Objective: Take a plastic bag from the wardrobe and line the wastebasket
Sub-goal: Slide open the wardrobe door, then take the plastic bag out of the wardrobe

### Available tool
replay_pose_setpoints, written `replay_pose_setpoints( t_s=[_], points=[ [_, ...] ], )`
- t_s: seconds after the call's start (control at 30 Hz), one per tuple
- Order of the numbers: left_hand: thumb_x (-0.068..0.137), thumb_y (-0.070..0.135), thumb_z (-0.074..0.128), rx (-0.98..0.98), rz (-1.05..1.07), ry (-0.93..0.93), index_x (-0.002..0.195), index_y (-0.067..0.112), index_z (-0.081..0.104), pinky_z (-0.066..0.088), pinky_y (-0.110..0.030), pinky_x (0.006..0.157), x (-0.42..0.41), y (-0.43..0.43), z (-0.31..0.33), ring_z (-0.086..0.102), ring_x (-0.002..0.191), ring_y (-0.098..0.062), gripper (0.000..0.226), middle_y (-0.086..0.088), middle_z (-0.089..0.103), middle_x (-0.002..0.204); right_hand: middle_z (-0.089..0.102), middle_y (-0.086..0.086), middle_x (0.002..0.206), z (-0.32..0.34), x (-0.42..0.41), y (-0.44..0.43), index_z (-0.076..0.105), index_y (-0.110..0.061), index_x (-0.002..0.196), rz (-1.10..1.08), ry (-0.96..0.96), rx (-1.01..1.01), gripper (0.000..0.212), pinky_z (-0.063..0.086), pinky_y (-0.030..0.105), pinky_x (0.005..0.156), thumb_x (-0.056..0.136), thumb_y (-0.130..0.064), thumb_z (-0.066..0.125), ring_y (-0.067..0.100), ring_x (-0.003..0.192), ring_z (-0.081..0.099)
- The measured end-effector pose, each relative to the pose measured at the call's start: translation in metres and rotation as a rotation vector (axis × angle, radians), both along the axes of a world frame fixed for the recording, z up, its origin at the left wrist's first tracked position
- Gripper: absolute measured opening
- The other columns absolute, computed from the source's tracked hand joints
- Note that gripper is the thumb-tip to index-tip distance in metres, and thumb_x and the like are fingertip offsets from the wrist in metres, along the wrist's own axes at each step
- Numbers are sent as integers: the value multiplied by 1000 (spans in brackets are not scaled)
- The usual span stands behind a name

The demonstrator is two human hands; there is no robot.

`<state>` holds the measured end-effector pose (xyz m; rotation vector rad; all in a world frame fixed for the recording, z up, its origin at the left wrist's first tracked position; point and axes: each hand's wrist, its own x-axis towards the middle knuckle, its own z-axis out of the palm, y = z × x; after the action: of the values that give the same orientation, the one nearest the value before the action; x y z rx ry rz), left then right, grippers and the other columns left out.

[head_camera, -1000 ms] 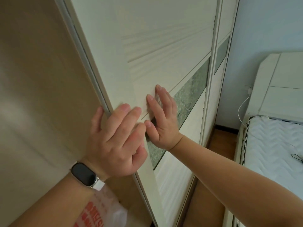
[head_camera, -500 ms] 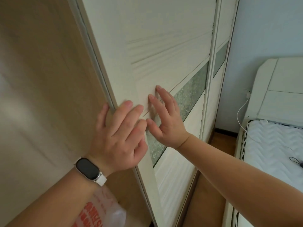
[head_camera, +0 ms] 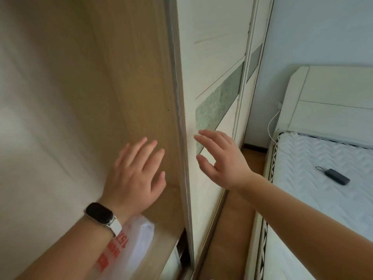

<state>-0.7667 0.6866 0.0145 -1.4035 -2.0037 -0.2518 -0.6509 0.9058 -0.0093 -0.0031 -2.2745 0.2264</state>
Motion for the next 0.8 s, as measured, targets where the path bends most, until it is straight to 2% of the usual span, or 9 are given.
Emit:
replay_pose_setpoints(
  t_s=[0.23, 0.43, 0.6, 0.7, 0.8],
  points=[
    [86, 35, 54, -106, 154, -247, 126, 11, 58, 38, -49, 102, 7, -84, -64, 45, 129, -30, 47, -10, 55, 134, 56, 8, 128, -42, 15, -68, 54, -12, 128, 60, -270, 84, 45, 44, 46, 94, 93, -40, 49, 29, 117, 52],
    [85, 36, 54, -106, 339, -360, 125, 13, 56, 38, -47, 103, 11, -155, -107, 45, 125, -29, 47, -8, 55, 131, 51, 4, 133, -81, -8, -121, 39, -23, 136, 119, -515, 146, 52, 44, 44, 97, 91, -47, 47, 28, 120, 49],
    [83, 35, 54, -82, 507, -499, 122, 13, 56, 43, -51, 99, 10, -206, -150, 48, 121, -32, 46, -9, 58, 126, 55, 5, 129, -107, -44, -158, 47, -19, 131, 178, -694, 184, 55, 46, 44, 91, 87, -51, 38, 31, 111, 55],
    [81, 38, 49, -71, 614, -593, 120, 13, 58, 45, -49, 95, 10, -228, -178, 53, 116, -34, 48, -11, 61, 122, 45, 0, 140, -129, -70, -172, 36, -26, 138, 242, -793, 177, 57, 40, 44, 97, 89, -55, 32, 26, 124, 45],
    [81, 39, 55, -82, 716, -694, 121, 16, 58, 45, -48, 95, 4, -239, -211, 54, 117, -32, 46, -10, 61, 124, 41, -2, 143, -159, -99, -182, 36, -27, 140, 298, -851, 188, 59, 36, 41, 101, 88, -56, 28, 22, 130, 38]
  ],
)
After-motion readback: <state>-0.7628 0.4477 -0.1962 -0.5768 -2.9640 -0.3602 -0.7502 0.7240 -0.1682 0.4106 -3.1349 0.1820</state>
